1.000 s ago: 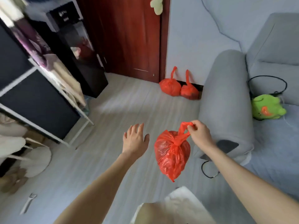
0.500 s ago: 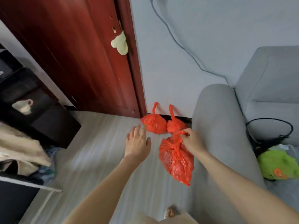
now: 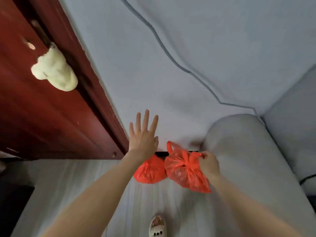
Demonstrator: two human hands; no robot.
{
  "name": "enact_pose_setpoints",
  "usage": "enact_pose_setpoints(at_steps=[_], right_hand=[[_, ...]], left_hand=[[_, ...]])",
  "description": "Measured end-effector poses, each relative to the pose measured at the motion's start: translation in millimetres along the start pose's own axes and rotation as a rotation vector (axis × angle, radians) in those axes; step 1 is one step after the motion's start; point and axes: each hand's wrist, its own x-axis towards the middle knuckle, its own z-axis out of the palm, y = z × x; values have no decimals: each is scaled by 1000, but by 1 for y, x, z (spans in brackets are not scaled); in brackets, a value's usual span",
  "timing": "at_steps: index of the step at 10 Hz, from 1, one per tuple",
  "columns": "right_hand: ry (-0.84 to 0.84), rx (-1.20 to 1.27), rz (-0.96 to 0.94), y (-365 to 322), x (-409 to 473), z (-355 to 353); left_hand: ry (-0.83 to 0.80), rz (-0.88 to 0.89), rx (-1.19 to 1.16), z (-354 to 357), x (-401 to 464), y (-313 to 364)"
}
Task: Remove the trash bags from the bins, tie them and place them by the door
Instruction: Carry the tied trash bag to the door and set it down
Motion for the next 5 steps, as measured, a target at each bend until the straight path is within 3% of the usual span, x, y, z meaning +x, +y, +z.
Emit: enact_pose_setpoints(at_steps=[2,4,5], right_hand=[[43,-66,81,22,112,63],[-9,-102,150,59,189,102],[-43,-106,136,58,206,107]], left_hand=[[81,132,166,92,123,3],[422,110,209,167,181,-5],[472,117,215,180,189,-7]])
